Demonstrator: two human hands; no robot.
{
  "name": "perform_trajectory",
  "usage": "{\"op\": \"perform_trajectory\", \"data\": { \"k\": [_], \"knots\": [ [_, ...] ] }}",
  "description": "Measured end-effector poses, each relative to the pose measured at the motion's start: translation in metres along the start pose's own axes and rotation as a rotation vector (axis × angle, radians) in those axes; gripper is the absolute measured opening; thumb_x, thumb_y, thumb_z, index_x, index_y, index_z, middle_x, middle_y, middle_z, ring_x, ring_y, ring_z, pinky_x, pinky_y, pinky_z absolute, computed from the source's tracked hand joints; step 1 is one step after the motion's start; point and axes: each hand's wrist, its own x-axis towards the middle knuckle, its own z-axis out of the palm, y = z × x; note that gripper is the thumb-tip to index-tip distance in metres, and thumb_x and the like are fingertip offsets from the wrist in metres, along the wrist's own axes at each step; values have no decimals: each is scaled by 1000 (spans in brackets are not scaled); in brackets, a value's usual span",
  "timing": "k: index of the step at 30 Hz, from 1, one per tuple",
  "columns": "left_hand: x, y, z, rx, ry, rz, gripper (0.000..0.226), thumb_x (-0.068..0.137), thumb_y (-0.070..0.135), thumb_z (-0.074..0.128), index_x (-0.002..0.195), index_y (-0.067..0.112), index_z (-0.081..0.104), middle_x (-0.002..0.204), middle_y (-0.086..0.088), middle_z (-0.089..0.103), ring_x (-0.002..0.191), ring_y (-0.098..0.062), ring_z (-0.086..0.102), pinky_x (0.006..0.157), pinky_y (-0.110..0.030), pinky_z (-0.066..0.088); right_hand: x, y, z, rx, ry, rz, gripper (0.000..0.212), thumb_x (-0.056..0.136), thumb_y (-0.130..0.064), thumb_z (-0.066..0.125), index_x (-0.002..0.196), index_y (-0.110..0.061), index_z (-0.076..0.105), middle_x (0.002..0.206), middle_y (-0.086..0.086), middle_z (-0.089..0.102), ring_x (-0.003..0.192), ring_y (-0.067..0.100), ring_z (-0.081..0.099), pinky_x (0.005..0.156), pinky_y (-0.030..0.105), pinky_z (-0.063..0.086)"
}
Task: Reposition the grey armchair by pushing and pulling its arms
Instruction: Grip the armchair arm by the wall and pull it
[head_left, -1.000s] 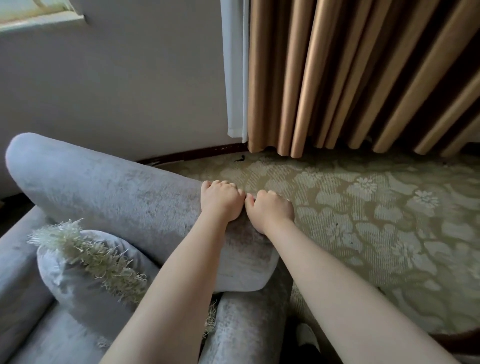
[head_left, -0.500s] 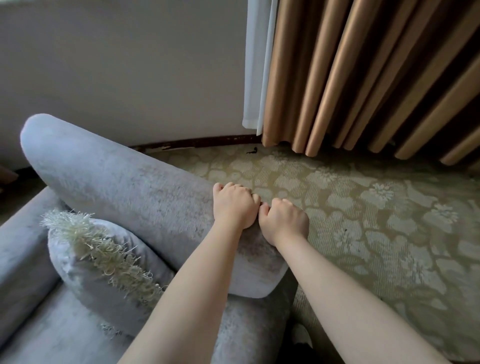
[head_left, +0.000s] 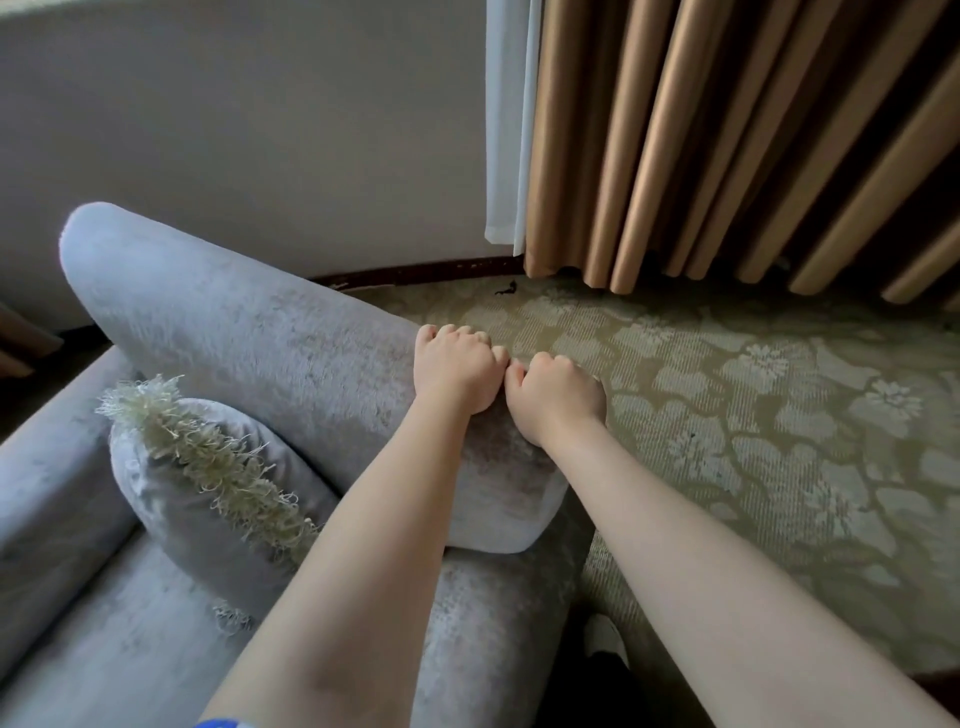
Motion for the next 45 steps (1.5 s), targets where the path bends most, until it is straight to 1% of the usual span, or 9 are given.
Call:
{"op": "perform_trajectory", "data": {
  "k": [8, 11, 14, 18, 25, 29, 34, 40, 45],
  "knots": [
    [12, 8, -1, -36, -72, 12, 38, 94, 35, 28, 85, 18, 61, 101, 1, 63, 103, -18, 52, 93, -35, 26, 14, 4, -3, 15, -104, 46, 51, 95, -42, 25, 108, -6, 58, 108, 15, 61, 96, 32, 58, 76, 37, 42],
    [22, 10, 9, -59, 42, -29, 36, 90, 35, 31, 70, 21, 57, 85, 3, 63, 90, -17, 53, 89, -35, 26, 26, 8, 4, 6, -41, 48, 46, 93, -41, 30, 97, -7, 61, 98, 13, 64, 88, 31, 61, 70, 36, 42],
    [23, 8, 13, -76, 64, -53, 34, 87, 35, 33, 64, 22, 55, 77, 5, 62, 84, -15, 52, 87, -33, 24, 28, 8, 8, -6, -44, 51, 45, 92, -41, 32, 94, -8, 61, 96, 12, 64, 87, 31, 61, 69, 36, 42],
    [27, 10, 11, -91, 66, -77, 35, 86, 35, 37, 66, 21, 62, 77, 5, 63, 84, -15, 53, 88, -32, 24, 33, 8, 8, -17, -55, 41, 44, 93, -41, 31, 95, -9, 61, 98, 11, 63, 90, 31, 60, 72, 36, 43],
    [25, 11, 8, -108, 46, -73, 36, 88, 34, 35, 62, 21, 57, 77, 5, 64, 82, -15, 53, 87, -32, 24, 33, 8, 7, -11, -99, 35, 46, 93, -41, 28, 102, -9, 60, 104, 11, 61, 95, 32, 59, 74, 36, 41],
    [22, 8, 5, -111, -15, -35, 42, 91, 35, 29, 70, 20, 61, 87, 2, 66, 92, -17, 55, 90, -34, 26, 27, 7, 2, 6, -84, 50, 47, 93, -40, 27, 101, -8, 60, 104, 13, 62, 92, 32, 59, 68, 35, 36],
    [11, 10, 0, -49, -100, -4, 45, 94, 38, 25, 100, 18, 66, 111, 0, 62, 110, -19, 51, 96, -36, 25, 14, 7, -5, 56, -147, 52, 54, 96, -42, 21, 113, -5, 56, 113, 16, 60, 101, 33, 57, 73, 36, 37],
    [-17, 12, -3, -37, 18, 25, 42, 92, 38, 28, 89, 18, 65, 102, -1, 63, 104, -19, 53, 94, -35, 25, -16, 12, -7, 31, -39, 17, 55, 95, -44, 24, 110, -4, 58, 111, 17, 60, 101, 34, 56, 79, 38, 40],
    [-4, 14, -1, -53, -55, 34, 43, 93, 36, 28, 94, 16, 66, 106, -1, 63, 107, -19, 51, 95, -35, 24, -2, 9, -13, 46, -111, 32, 54, 95, -43, 25, 111, -3, 57, 112, 17, 60, 101, 34, 57, 81, 39, 42]
  ]
}}
